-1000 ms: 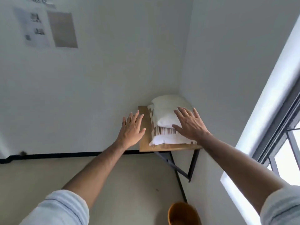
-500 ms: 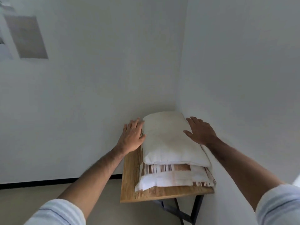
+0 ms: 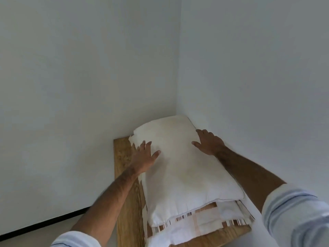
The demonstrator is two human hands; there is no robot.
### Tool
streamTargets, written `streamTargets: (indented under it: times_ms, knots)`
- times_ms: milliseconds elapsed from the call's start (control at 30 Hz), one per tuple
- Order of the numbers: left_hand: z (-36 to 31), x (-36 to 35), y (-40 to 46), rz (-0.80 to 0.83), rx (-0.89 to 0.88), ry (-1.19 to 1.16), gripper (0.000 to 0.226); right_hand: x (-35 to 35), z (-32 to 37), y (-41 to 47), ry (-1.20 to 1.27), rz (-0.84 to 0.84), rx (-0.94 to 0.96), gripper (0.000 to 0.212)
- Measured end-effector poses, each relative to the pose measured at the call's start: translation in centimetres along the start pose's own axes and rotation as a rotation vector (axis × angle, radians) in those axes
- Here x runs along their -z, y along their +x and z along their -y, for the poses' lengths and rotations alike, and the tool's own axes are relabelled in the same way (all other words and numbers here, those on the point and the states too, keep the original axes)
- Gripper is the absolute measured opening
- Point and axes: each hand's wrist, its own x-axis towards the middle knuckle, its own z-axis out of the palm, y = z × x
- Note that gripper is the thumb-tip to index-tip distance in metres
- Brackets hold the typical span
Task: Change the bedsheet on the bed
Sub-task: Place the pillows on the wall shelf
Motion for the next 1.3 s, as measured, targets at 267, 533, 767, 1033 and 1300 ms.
streamTargets:
  times_ms: [267, 533, 767, 1033, 1300]
  knots:
    - [6.8, -9.0, 1.3, 0.185, -0.016, -0.139, 0.091, -4.0, 0.9, 5.9, 0.370, 0.065, -0.257, 0.078]
    - [6.5, -8.0, 1.6, -0.064, -0.024, -0.656, 0.087, -3.1, 1.2, 9.9, 0.725, 0.023, -0.462, 0.106]
    - [6.2, -4.8, 1.1, -0.142, 0.434, -1.348, 0.050, 1.6, 3.2, 8.2, 0.924, -0.067, -0.275, 0.090]
    - [5.2, 2.0, -11.3, -0.657, 0.411, -1.304, 0.043, 6.8, 9.6, 1.1, 1.058, -0.077, 0.137, 0.074]
    - [5.5, 9.8, -34.0, -1.193, 0.526, -1.069, 0.031, 6.8, 22.4, -10.6, 1.234, 0.141, 0.517, 0.084]
